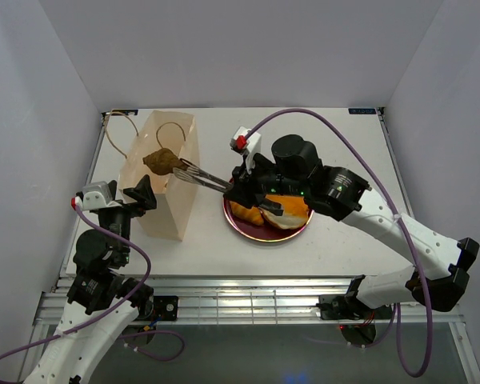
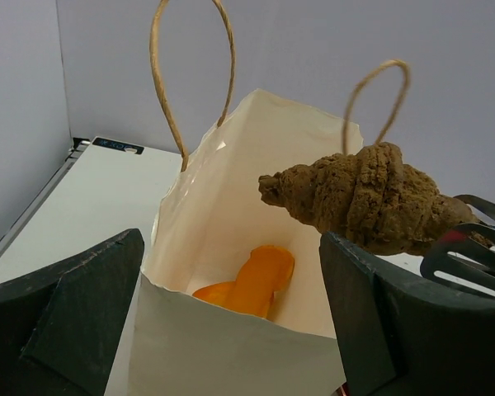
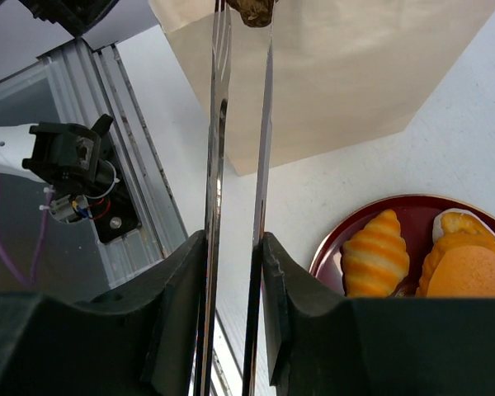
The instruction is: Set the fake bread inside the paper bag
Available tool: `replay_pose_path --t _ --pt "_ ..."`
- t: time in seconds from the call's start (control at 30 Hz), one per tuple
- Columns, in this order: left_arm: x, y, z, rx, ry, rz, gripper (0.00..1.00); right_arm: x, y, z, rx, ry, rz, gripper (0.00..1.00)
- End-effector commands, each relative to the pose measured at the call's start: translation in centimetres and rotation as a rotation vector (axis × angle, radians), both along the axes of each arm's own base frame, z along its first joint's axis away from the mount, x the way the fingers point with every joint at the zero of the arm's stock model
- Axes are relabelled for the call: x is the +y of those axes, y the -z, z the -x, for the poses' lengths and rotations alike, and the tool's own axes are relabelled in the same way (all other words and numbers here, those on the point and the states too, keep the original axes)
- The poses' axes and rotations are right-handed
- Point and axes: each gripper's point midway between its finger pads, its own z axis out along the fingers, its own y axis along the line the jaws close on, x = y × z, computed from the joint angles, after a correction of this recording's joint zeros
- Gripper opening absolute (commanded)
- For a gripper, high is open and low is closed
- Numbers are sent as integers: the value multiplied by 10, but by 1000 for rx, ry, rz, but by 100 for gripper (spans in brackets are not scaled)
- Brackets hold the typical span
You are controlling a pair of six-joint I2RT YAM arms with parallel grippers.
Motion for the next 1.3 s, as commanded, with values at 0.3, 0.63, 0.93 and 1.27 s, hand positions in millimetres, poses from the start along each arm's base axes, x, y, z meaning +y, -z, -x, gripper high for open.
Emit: replay_pose_path --t 0.3,0.63,0.93,1.27 --pt "-4 -3 2 -9 25 6 98 13 -51 22 -83 -40 -136 36" --pt "-3 -4 3 -13 22 9 98 23 -46 6 -85 13 -95 53" --pt "-3 -4 3 -13 22 9 98 19 -53 6 -100 17 -105 58" --pt "-3 -2 2 -7 19 5 98 12 -88 48 -91 -171 -203 56"
